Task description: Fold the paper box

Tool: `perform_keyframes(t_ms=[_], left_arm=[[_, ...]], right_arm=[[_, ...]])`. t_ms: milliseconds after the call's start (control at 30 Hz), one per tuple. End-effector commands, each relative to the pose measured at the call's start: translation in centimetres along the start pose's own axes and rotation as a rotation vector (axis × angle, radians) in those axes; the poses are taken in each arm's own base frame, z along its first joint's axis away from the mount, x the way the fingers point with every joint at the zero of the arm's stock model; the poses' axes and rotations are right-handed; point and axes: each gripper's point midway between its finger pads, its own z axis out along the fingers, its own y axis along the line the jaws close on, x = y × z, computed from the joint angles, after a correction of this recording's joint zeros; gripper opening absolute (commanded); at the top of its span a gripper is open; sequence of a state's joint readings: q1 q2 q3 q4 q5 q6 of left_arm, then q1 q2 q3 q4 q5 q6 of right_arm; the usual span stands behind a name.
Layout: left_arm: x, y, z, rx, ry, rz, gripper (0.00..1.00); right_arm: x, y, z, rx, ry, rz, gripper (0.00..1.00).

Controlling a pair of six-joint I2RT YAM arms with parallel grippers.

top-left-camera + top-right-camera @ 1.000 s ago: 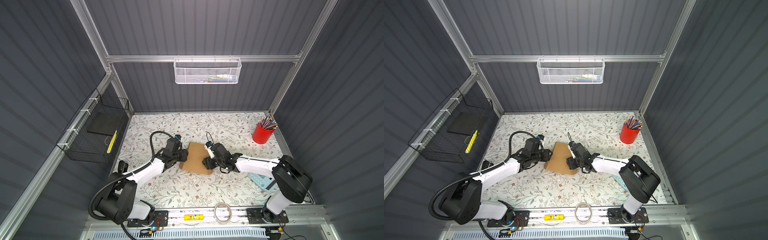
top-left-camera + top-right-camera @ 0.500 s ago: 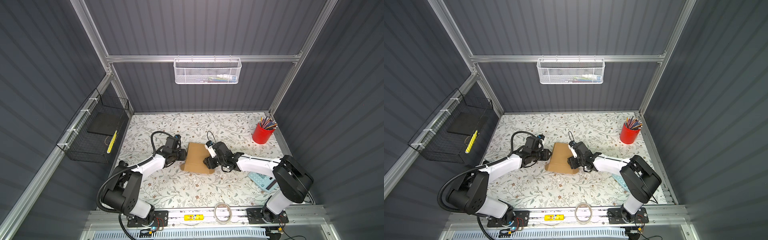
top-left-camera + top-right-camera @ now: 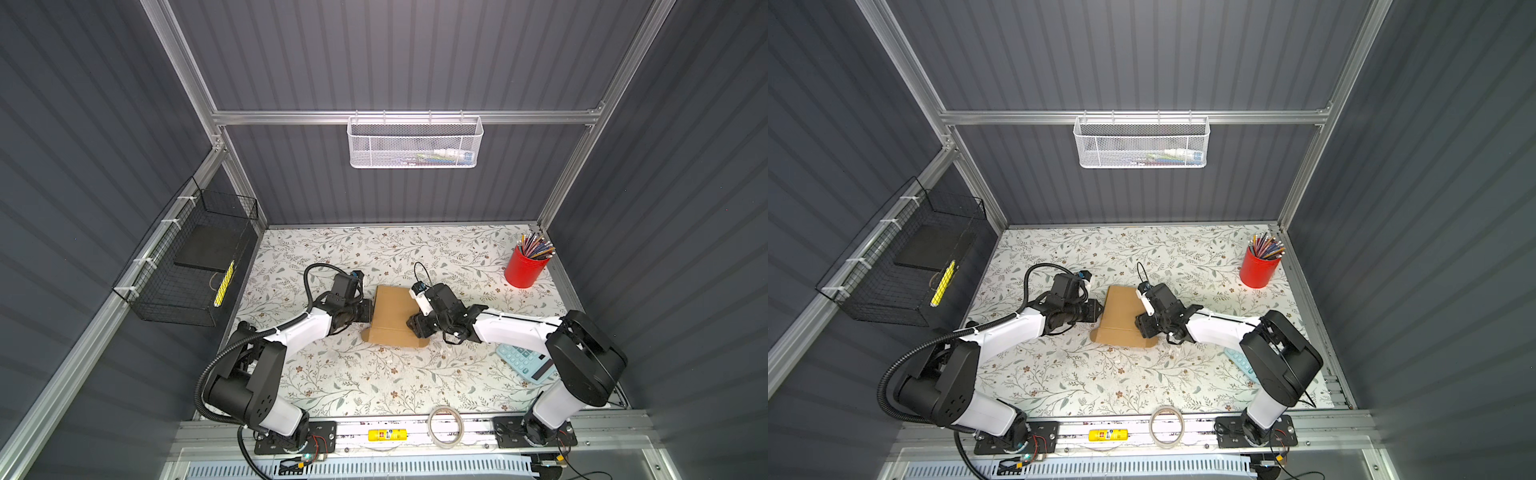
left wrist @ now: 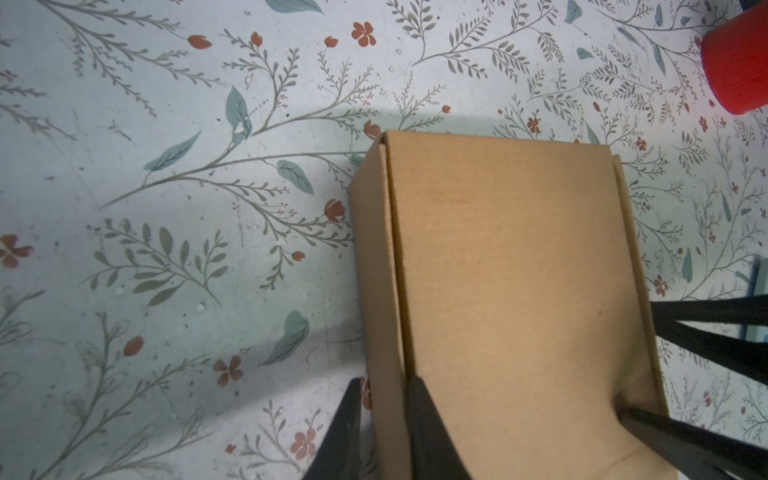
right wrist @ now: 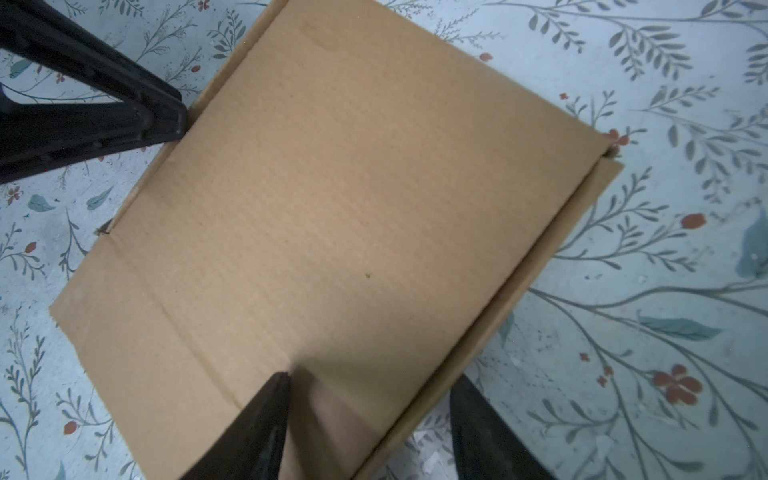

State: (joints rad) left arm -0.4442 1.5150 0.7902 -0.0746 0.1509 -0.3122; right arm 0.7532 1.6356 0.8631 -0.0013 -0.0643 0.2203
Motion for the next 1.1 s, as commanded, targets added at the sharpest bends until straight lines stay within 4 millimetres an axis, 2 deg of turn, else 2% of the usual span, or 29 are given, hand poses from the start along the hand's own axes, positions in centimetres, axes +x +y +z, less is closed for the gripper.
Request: perform_keyframes(t_ms=[0,433,767,1067], left_arm=[[-0.3,0.1,0.2,0.002,0.014,0.015,0.21],[0.5,0.4,0.9,0.004,0.049,0.011,0.22],[0.7,0.5,1.1,0.010,0.058,0.005,0.18],[0.6,0.6,0.9,0.002,0.047,0.001,0.10]], right_arm=[[1.4,-0.8,-0.3,0.027,0.054,-0.010,0.62],[1.2,-0.8,-0.3,0.027,0.054,-0.013,0.60],[1.0,-0.9,-0.4,0.028,0.051,-0.013,0.60],[0.7,-1.2,-0.6,0.038,0.042,-0.010,0.61]])
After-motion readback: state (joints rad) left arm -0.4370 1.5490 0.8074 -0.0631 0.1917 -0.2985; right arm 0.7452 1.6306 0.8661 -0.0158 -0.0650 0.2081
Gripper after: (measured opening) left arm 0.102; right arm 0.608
